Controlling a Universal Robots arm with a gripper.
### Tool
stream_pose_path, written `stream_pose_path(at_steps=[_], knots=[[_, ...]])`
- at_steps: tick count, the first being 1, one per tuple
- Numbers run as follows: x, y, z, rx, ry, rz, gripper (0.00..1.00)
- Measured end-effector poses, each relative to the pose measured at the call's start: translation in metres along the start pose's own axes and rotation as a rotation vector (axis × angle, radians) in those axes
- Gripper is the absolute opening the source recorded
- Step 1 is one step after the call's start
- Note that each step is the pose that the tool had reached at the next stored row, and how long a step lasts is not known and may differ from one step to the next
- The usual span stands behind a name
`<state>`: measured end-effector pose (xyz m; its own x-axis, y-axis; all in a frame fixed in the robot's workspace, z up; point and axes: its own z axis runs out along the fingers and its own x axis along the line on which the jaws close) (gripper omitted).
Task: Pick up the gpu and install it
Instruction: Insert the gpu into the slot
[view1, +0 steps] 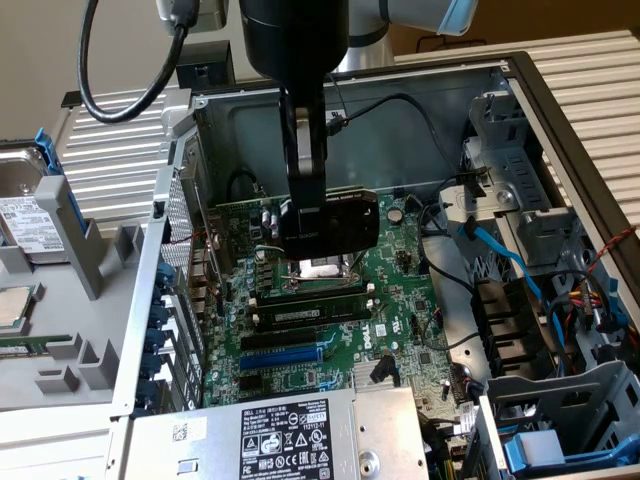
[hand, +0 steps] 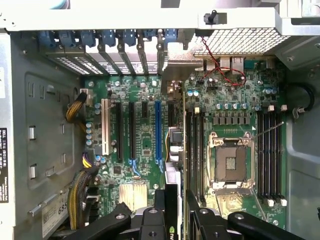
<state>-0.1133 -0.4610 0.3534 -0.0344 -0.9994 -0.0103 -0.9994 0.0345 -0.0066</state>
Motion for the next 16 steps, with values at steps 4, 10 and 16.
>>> stream_pose_path(at_steps=[4,10,16], knots=[[0.0000,0.0000,0.0000,0.0000,0.0000,0.000,0.27],[0.0000,0.0008,0.0000,0.0001,-0.0001,0.000,0.27],[0.0001,0.0033,0.0000,0.0000,-0.0001,0.000,0.27]])
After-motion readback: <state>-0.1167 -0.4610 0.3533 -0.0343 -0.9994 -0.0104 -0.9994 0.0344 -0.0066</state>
